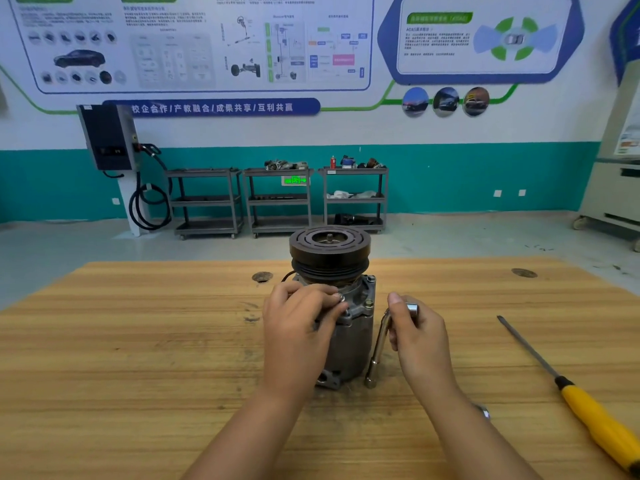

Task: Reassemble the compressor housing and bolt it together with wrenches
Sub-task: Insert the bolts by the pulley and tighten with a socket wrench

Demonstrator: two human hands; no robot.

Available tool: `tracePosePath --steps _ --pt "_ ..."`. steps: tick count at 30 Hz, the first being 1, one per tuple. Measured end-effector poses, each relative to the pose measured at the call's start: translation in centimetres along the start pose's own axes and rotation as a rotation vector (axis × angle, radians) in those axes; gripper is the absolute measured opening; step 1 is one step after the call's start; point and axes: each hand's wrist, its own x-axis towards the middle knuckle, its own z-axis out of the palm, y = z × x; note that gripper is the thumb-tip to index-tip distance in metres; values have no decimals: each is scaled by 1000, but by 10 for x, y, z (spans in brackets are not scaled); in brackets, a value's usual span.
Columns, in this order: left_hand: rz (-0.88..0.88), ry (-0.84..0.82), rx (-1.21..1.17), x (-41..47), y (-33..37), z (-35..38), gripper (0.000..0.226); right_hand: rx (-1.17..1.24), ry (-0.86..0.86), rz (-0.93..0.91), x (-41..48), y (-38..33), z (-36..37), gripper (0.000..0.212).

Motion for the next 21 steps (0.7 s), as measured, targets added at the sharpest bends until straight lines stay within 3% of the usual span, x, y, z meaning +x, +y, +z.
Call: tracePosePath --steps 4,7,9,14,21 --pt "17 -57 27 0 -3 3 8 -27 -16 -34 3 -1 -2 26" --pt "30 -77 72 -2 -2 5 7 14 -161 14 6 -3 -6 24" --pt "7 -83 46 -4 -3 6 11 -59 -246 -2 10 -4 -13 12" --pt "-144 -112 -29 -10 -1 6 16 -151 -395 -82 21 -19 -26 26" --pt "-303 -47 -66 -13 0 12 33 -51 -420 -361 59 -96 -23 22"
